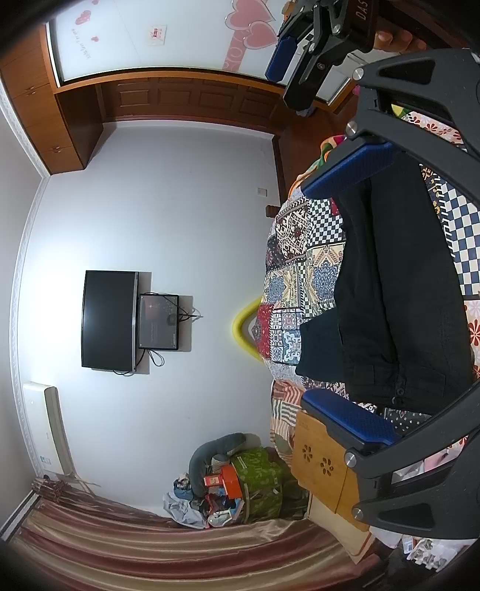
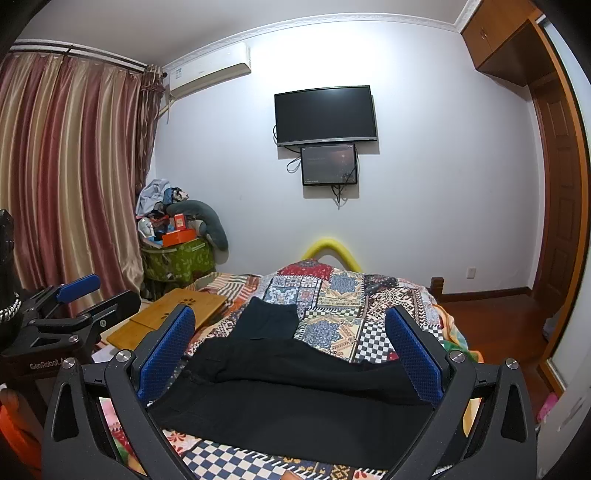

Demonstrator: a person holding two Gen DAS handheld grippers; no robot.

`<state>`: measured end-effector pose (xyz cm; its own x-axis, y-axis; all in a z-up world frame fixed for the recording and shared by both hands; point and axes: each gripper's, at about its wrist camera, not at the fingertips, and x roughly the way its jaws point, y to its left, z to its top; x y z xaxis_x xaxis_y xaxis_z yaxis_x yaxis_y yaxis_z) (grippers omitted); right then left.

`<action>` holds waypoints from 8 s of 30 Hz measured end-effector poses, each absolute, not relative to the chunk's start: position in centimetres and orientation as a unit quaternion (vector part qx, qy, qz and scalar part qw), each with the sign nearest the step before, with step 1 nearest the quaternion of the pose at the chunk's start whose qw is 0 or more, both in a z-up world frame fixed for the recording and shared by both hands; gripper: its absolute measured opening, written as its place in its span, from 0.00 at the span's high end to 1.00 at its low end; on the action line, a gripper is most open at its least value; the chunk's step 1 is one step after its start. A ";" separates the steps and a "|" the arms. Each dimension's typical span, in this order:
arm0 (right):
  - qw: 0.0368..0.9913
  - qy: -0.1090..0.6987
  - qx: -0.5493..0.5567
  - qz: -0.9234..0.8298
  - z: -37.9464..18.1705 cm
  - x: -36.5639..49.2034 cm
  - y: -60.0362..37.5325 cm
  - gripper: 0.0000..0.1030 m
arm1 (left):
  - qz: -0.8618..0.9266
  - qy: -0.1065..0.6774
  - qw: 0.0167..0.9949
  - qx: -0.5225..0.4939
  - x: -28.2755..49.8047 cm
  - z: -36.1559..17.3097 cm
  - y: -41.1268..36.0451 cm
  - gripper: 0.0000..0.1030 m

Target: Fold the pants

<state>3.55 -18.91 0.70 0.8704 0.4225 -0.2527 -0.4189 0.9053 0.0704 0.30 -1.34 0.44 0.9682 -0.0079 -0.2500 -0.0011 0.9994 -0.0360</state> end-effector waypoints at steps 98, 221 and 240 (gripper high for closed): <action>0.820 0.462 -0.114 0.318 -20.0 35.7 -12.1 0.98 | 0.052 0.477 0.875 -0.064 33.9 -22.8 20.5 0.83; 0.879 0.469 0.031 0.086 -18.6 18.6 -43.4 0.84 | -0.127 0.528 0.832 0.116 21.7 -23.8 -11.8 0.14; 0.902 0.399 -0.028 0.162 -11.6 20.9 -32.1 0.61 | -0.030 0.447 0.894 0.012 20.5 -16.8 3.0 0.13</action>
<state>20.89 -32.13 -11.59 0.6292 0.2698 -0.7289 -0.3151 0.9458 0.0782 20.49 3.00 -16.76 0.5984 -0.0419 -0.8001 0.0641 0.9979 -0.0043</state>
